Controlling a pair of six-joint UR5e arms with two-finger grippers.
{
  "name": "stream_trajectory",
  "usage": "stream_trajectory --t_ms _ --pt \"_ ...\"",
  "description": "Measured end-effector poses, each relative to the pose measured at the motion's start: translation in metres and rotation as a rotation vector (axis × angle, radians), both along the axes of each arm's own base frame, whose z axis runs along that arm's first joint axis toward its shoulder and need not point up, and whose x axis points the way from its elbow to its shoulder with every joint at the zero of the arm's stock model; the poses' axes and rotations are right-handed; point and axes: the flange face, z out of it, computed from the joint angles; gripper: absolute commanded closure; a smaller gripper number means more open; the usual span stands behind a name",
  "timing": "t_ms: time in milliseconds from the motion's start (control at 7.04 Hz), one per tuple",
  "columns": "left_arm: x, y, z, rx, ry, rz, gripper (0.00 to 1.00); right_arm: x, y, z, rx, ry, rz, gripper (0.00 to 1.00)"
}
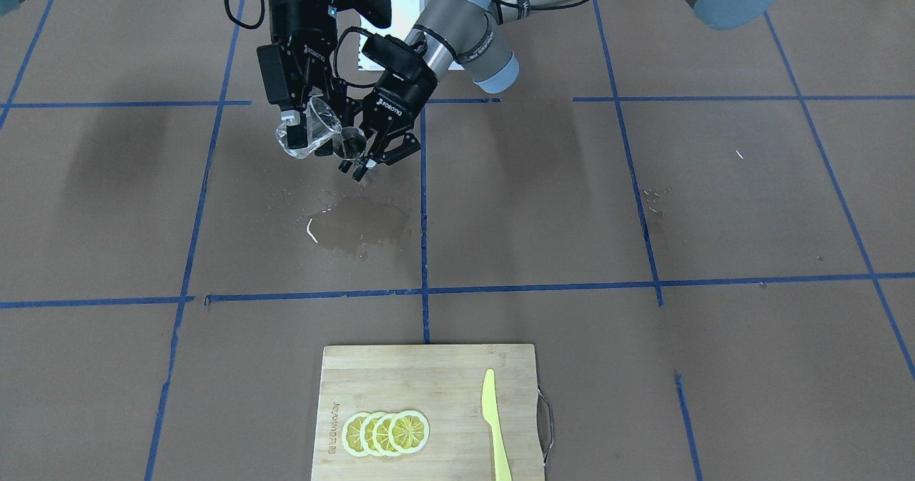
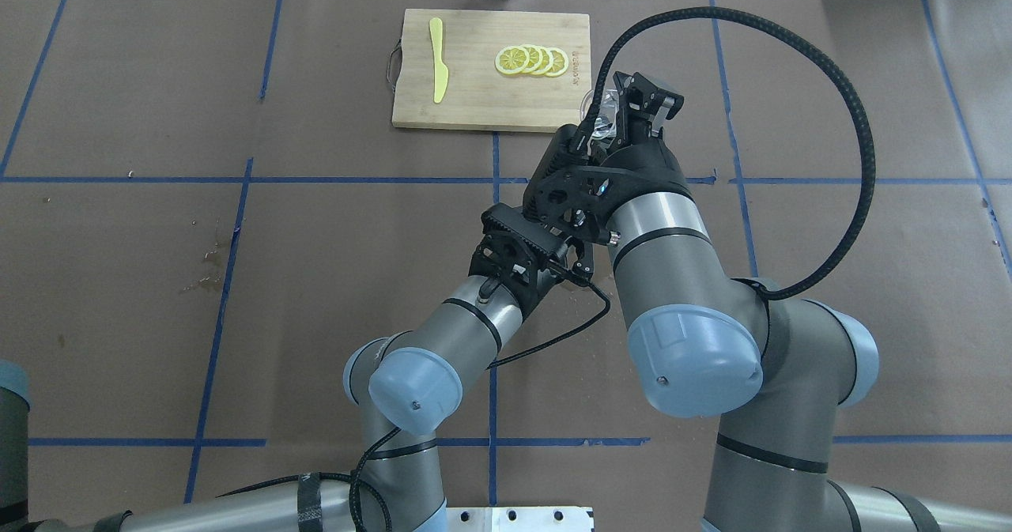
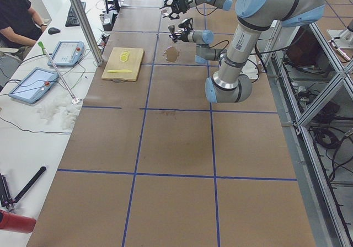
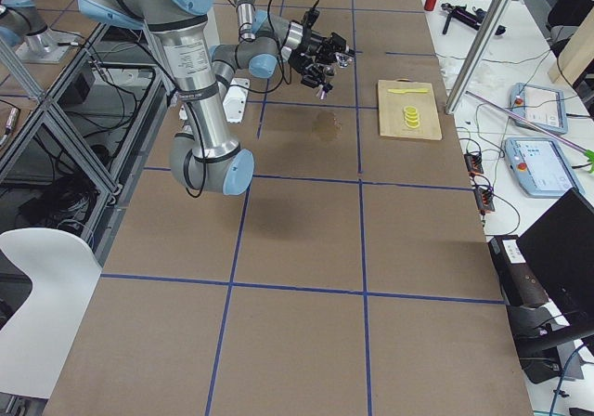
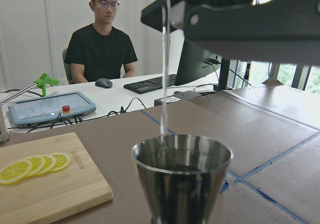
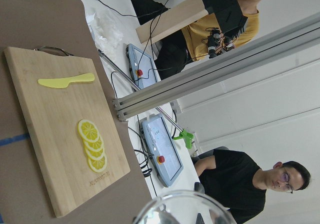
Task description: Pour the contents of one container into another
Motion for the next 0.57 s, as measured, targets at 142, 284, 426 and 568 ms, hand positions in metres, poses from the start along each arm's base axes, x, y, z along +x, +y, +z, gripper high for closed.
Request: stream_trajectory --t_ms 142,284,426,568 --pt "0.0000 0.0000 0.0003 0.000 0.000 0.000 1.00 0.0001 -0.0001 -0.0016 0.001 -0.003 0.001 1.00" --pt "0.0000 0.0000 0.0004 0.000 -0.001 0.000 1.00 0.0003 -0.0001 -0.0041 0.002 -0.011 0.002 1.00" --pt "-0.0002 -0.0003 0.0005 0.000 -0.001 -0.001 1.00 0.0006 0.0000 -0.0060 0.001 -0.022 0.003 1.00" --pt "-0.0005 -0.0007 0.0003 0.000 0.000 -0.002 1.00 0.0008 0.0001 -0.0070 -0.001 -0.035 0.006 1.00"
